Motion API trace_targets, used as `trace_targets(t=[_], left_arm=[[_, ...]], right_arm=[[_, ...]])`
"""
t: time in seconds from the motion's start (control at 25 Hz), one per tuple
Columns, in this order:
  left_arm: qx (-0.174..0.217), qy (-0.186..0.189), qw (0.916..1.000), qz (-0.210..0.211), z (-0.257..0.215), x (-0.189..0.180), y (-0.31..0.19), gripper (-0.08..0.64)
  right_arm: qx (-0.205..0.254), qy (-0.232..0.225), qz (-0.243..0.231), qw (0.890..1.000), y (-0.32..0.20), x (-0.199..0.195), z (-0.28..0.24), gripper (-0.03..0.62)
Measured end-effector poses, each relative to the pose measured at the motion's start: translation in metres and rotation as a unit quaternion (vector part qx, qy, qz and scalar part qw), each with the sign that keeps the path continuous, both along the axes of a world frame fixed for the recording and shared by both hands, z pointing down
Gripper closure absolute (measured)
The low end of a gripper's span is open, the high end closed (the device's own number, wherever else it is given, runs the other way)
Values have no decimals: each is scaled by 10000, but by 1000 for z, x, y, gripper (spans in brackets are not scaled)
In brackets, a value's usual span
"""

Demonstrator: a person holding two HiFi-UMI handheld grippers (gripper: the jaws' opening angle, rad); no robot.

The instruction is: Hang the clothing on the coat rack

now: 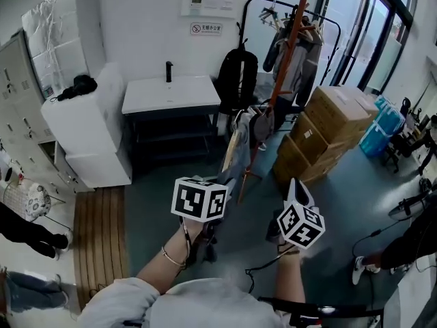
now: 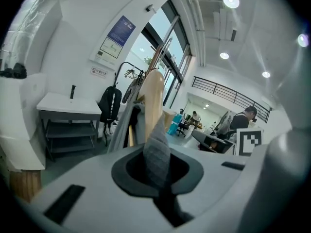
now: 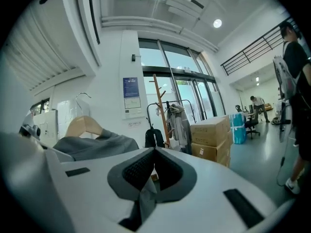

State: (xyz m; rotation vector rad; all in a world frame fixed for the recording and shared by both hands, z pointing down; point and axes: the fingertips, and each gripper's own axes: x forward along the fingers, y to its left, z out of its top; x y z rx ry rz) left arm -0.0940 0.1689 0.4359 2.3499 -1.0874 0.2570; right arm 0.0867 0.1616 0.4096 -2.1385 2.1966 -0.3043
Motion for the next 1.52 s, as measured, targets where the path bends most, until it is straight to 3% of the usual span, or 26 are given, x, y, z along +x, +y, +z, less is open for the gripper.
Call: trace_targets(t=[0.52, 1.52], left_arm=[[-141, -9, 9999, 28, 18, 0, -26, 536], [-72, -136, 9978, -640, 16, 39, -201, 537]], right_arm=[[-337, -37, 264, 9991, -14, 14, 29, 569], [-374, -179, -586, 9974, -220, 56, 29, 569]])
